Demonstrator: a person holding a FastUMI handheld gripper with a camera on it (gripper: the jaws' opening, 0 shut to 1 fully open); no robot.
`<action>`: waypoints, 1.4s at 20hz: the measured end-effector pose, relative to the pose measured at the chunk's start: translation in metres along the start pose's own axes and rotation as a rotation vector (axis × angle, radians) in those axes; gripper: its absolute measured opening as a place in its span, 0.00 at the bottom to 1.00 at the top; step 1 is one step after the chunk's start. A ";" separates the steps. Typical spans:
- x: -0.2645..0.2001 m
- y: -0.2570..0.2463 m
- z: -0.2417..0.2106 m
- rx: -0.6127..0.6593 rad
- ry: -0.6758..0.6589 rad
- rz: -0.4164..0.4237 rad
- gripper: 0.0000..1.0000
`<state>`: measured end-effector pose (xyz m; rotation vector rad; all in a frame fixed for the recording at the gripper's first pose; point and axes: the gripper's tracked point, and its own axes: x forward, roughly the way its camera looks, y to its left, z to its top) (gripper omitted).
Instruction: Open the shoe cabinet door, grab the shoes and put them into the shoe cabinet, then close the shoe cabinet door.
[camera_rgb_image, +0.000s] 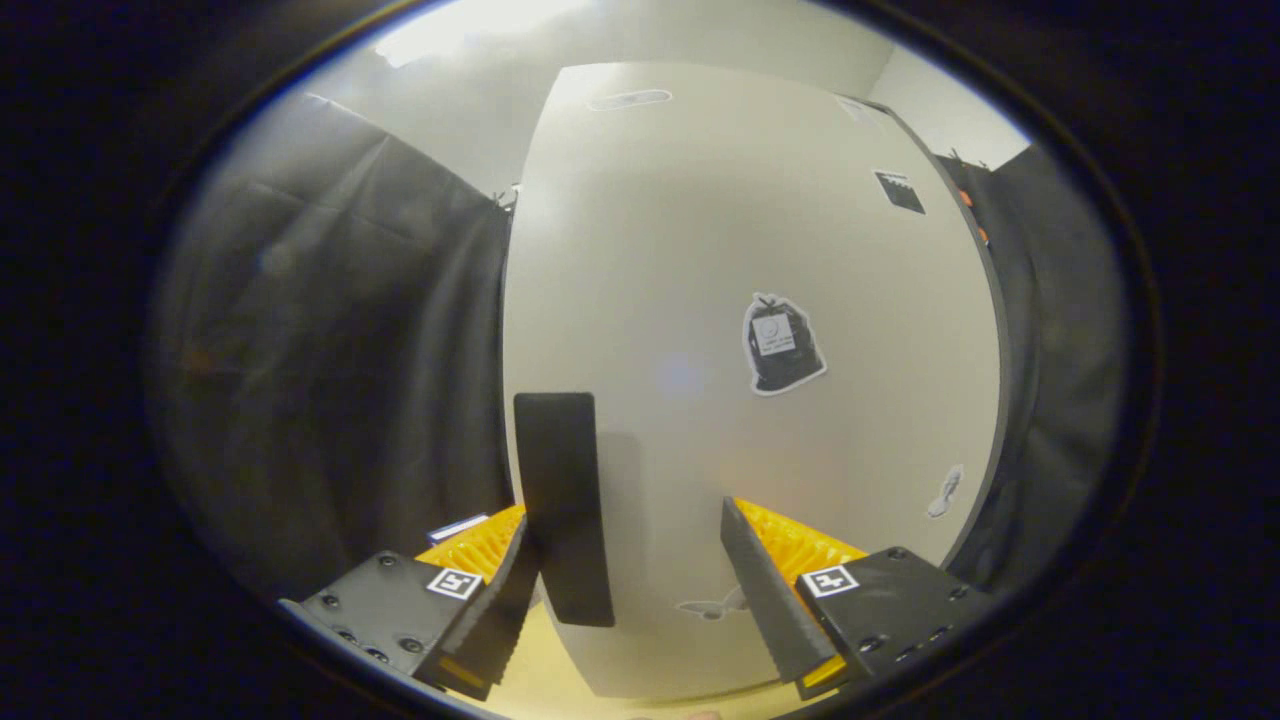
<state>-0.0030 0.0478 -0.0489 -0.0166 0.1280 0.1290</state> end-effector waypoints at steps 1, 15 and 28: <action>0.002 -0.002 0.000 -0.005 -0.005 -0.016 1.00; 0.037 -0.008 -0.006 -0.080 -0.010 -0.170 1.00; 0.040 -0.009 -0.020 -0.035 0.021 -0.167 1.00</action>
